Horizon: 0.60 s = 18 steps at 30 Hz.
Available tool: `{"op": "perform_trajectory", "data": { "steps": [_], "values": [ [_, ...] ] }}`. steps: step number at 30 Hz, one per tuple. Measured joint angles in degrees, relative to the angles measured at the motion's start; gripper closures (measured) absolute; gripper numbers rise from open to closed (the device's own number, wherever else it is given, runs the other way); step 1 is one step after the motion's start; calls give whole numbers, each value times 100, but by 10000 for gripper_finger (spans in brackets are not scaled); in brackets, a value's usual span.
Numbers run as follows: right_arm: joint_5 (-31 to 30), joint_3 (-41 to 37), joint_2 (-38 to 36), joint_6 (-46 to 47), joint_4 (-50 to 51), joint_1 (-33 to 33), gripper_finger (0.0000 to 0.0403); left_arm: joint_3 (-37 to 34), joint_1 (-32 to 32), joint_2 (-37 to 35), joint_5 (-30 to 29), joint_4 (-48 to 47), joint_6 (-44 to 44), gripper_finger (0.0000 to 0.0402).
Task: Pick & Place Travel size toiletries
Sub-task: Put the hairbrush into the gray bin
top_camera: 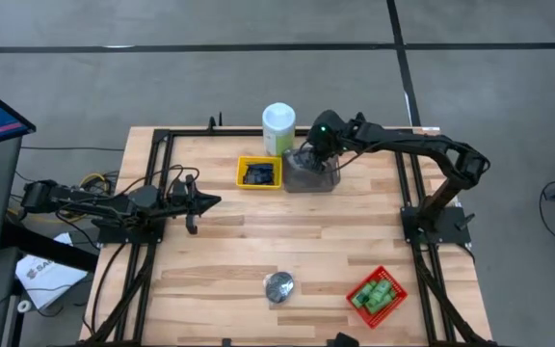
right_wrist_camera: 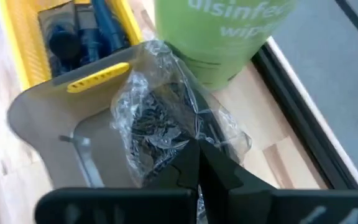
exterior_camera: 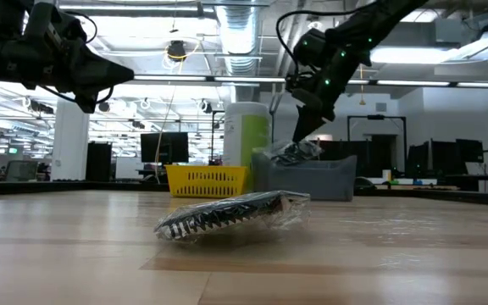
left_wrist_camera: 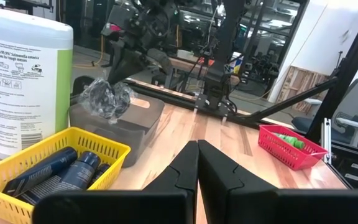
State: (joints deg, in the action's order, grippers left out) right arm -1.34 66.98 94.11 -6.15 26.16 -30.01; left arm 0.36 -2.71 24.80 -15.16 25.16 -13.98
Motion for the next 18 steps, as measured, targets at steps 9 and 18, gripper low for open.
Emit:
{"op": "perform_trajectory", "data": {
  "steps": [9,18],
  "values": [
    [-338,-624,-2,307,-502,145,403,0,-2,0,0,56,-1,402],
    [-385,-735,0,382,-588,163,403,0,1,0,0,99,-1,402]
  ]
}}
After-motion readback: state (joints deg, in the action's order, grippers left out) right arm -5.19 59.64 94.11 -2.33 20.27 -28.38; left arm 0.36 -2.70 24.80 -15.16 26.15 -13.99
